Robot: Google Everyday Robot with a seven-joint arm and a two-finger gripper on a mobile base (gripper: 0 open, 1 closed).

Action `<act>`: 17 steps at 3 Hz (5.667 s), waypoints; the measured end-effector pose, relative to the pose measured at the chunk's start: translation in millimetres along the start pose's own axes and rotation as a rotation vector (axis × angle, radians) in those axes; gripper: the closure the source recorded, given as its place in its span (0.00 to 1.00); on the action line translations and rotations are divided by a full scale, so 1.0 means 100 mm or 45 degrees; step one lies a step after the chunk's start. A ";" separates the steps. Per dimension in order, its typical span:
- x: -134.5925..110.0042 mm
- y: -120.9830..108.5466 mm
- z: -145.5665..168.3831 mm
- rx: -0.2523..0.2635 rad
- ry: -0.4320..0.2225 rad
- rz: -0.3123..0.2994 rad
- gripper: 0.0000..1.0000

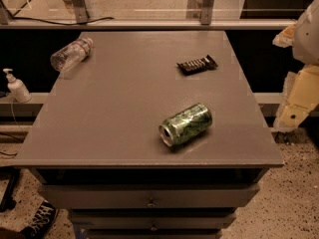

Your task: Move rxbar chocolate near water bottle

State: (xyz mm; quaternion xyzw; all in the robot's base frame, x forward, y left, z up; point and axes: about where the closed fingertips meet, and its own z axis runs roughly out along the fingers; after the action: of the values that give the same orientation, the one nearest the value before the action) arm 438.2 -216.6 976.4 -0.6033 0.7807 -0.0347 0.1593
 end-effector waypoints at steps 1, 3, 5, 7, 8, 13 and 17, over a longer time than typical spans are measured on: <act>0.00 0.00 0.00 0.000 0.000 0.000 0.00; -0.19 -0.70 0.33 0.083 -0.284 0.113 0.00; -0.67 -1.69 1.09 0.012 -0.623 0.349 0.00; -1.07 -1.99 1.74 -0.048 -0.777 0.468 0.00; -1.17 -2.04 1.91 -0.003 -0.765 0.399 0.00; -1.01 -2.13 2.27 -0.002 -0.663 0.402 0.61; -1.71 -2.06 1.72 -0.094 -0.847 0.322 1.00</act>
Offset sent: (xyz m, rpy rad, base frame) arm 0.0745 0.0040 -0.0126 0.2136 -0.1294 -0.0219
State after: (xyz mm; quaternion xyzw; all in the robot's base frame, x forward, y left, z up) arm 717.8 -85.6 899.6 -0.4854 0.7554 0.2119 0.3858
